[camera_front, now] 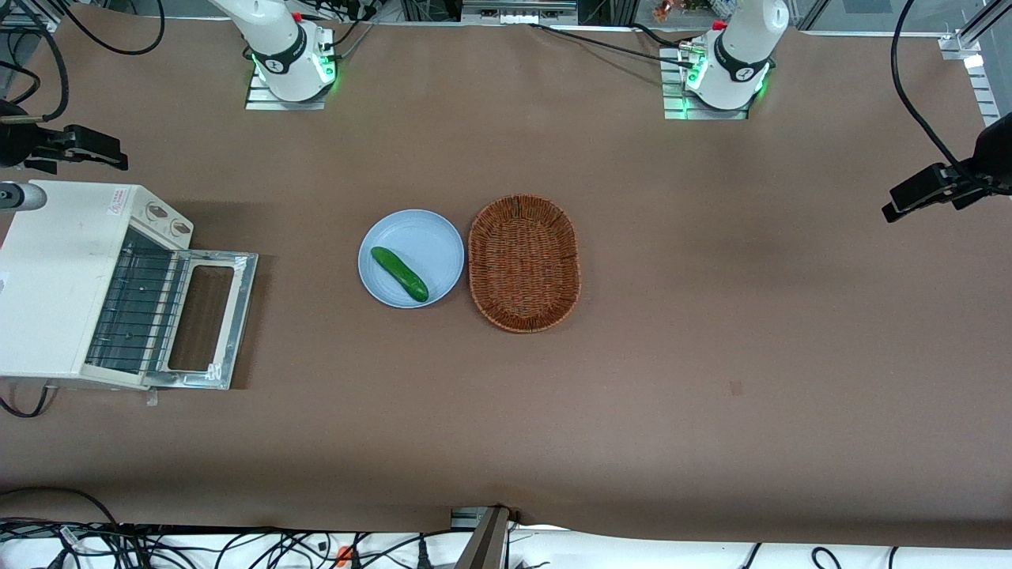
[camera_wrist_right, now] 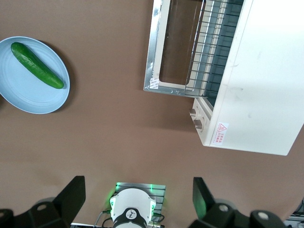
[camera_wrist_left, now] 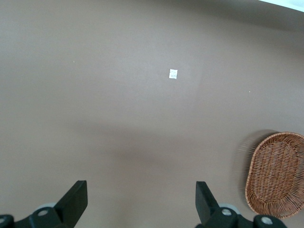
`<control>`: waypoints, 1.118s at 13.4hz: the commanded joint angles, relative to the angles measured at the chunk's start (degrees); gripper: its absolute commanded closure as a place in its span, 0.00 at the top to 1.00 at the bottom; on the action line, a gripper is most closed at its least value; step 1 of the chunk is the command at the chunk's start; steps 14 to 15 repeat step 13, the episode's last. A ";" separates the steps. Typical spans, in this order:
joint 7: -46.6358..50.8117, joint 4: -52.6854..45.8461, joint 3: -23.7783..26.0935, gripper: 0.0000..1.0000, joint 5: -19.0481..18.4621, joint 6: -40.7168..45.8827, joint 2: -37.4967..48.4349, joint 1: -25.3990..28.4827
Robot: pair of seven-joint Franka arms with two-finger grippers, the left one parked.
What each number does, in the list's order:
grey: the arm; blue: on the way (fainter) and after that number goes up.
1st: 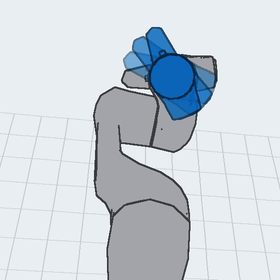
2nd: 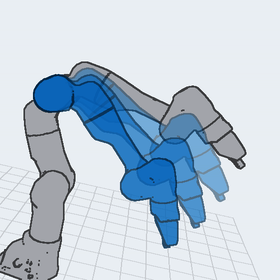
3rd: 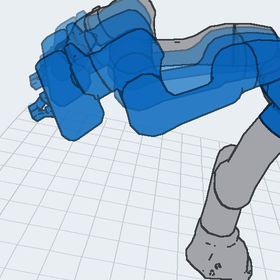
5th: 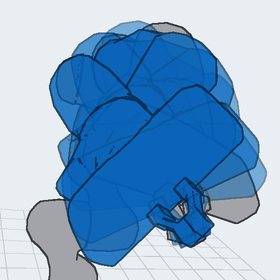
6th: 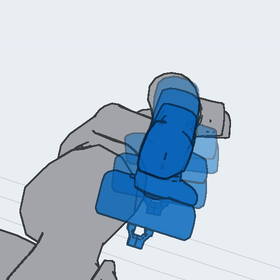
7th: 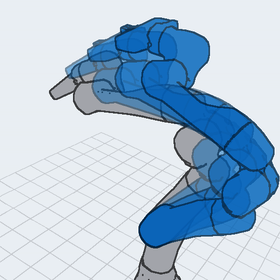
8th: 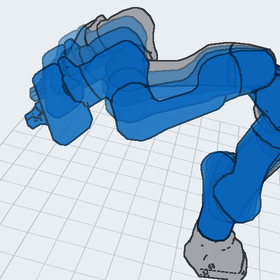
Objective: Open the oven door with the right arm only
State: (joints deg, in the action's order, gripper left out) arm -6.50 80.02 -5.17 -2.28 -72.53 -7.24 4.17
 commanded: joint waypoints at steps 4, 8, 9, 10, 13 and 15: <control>0.96 -0.57 3.50 1.00 -0.71 -5.68 -0.14 -3.91; 1.13 -0.48 3.67 1.00 -0.28 -7.44 -0.58 -3.65; 1.22 -0.48 3.67 1.00 0.07 -7.45 -0.58 -3.65; 1.22 -0.48 3.50 1.00 0.77 -7.45 -0.58 -3.73; 1.14 -0.48 3.32 1.00 1.48 -6.92 -0.49 -4.00; 1.14 -0.48 3.32 1.00 1.48 -6.92 -0.49 -4.00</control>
